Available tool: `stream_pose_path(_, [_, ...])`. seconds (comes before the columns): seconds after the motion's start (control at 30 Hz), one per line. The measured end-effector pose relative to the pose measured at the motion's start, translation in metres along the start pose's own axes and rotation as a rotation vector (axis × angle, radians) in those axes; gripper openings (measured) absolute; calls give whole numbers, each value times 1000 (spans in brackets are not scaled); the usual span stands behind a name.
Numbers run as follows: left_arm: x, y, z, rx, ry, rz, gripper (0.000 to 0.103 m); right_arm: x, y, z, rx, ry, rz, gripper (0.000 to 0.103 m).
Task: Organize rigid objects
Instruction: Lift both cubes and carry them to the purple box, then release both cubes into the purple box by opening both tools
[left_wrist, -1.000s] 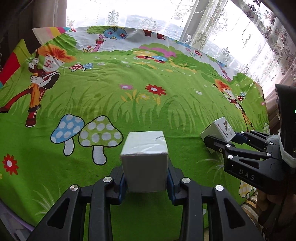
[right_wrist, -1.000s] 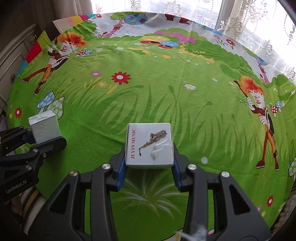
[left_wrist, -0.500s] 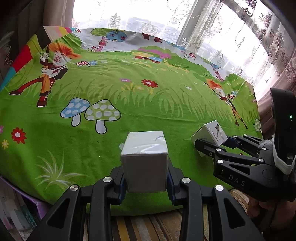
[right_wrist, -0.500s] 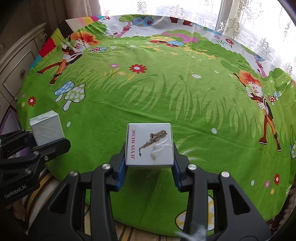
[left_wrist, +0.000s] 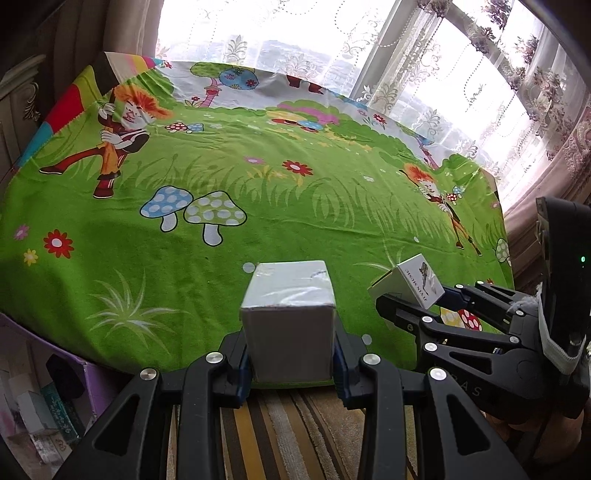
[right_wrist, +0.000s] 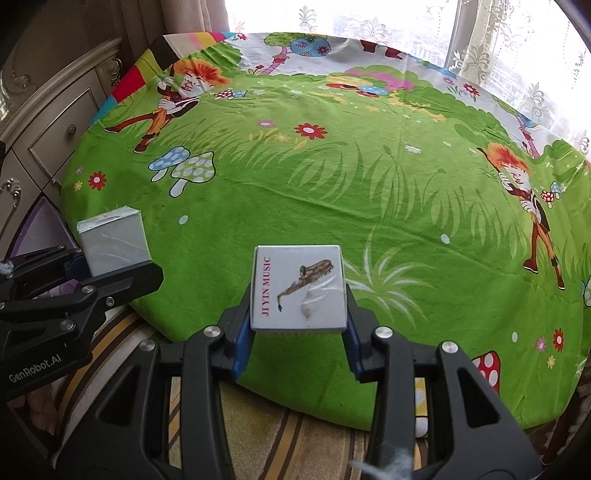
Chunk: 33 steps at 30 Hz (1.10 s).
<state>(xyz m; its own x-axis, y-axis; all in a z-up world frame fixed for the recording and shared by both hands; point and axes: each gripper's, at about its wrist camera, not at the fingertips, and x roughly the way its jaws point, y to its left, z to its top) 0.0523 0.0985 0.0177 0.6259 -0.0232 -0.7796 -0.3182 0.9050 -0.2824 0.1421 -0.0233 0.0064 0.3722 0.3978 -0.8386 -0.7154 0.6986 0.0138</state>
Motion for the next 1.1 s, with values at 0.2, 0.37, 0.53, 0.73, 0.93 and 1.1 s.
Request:
stream_pose_path(0.2, [-29, 22, -10, -56, -40, 13, 36, -9, 15, -1, -24, -7, 27, 45])
stream_pose_path(0.37, [-57, 56, -21, -121, -79, 59, 36, -17, 34, 1, -48, -14, 59, 45])
stream_pose_path(0.53, [-83, 104, -42, -228, -101, 130, 36, -23, 67, 3, -100, -15, 114, 46])
stream_pose_path(0.73, [-118, 159, -72, -354, -132, 214, 36, -31, 123, 5, -189, -16, 194, 46])
stream_pose_path(0.93, [-154, 199, -97, -438, -182, 278, 36, -43, 194, 3, -306, -33, 263, 46])
stream_pose_path(1.1, [-178, 222, -119, -497, -221, 321, 36, -49, 250, -3, -403, -48, 293, 47])
